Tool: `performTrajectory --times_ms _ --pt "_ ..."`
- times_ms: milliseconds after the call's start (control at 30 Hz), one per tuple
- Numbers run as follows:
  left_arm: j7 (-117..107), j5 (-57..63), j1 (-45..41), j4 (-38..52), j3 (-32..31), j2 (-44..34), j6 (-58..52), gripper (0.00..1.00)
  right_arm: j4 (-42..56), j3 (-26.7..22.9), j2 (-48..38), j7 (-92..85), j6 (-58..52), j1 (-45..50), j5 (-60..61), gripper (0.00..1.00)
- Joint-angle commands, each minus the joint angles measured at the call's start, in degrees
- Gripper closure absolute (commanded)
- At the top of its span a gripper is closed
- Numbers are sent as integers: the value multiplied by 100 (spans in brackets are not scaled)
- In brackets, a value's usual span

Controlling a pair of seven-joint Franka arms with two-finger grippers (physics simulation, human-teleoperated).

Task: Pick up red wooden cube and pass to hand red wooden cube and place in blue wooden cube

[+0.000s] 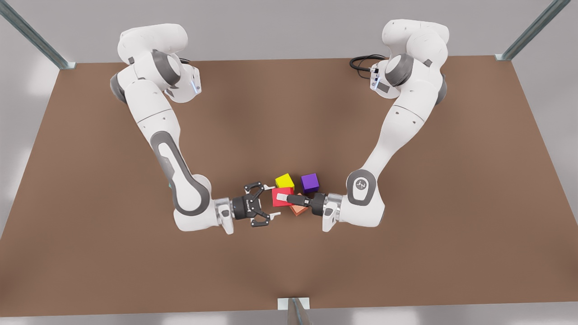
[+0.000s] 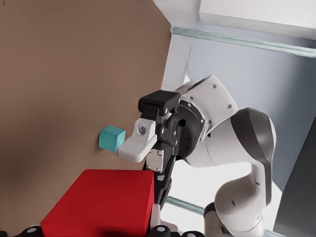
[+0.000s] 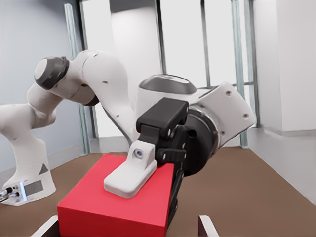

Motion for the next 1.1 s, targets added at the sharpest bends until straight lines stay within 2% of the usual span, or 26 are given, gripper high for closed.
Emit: performTrajectory --times_ms 0,500,533,567,600,633,733,800,867,933,1033,1067 --pt "469 -53 1 -2 -4 -6 -12 38 11 3 -8 -767 105 35 66 0" --pt "460 -53 -17 -2 -13 -15 94 38 90 3 211 -723 553 299 216 1" --pt "460 -53 -17 -2 -13 -15 94 38 99 3 211 -723 580 307 216 9" --pt "460 -53 -25 -2 -13 -15 94 38 108 3 211 -723 580 307 216 34" --pt "469 -53 -34 -2 -13 -6 94 38 125 3 211 -723 580 307 207 52" --pt "460 -53 -34 -2 -13 -15 94 38 125 3 211 -732 589 307 207 56" --pt "451 -62 -25 -2 -22 -15 94 38 125 3 211 -732 589 307 207 57" --pt "460 -53 -25 -2 -22 -15 94 0 125 3 211 -723 589 307 207 57" --pt "180 -18 10 -11 -22 -50 15 0 125 3 211 -723 589 307 207 57" --pt "-304 675 194 -2 -22 -181 -204 0 116 3 211 -723 589 307 207 57" --pt "-375 1405 923 -2 -22 -383 -1592 0 99 -23 185 -688 580 263 189 57" --pt "-366 2389 1327 7 -48 -612 -2331 0 90 -67 124 -662 510 106 67 57"
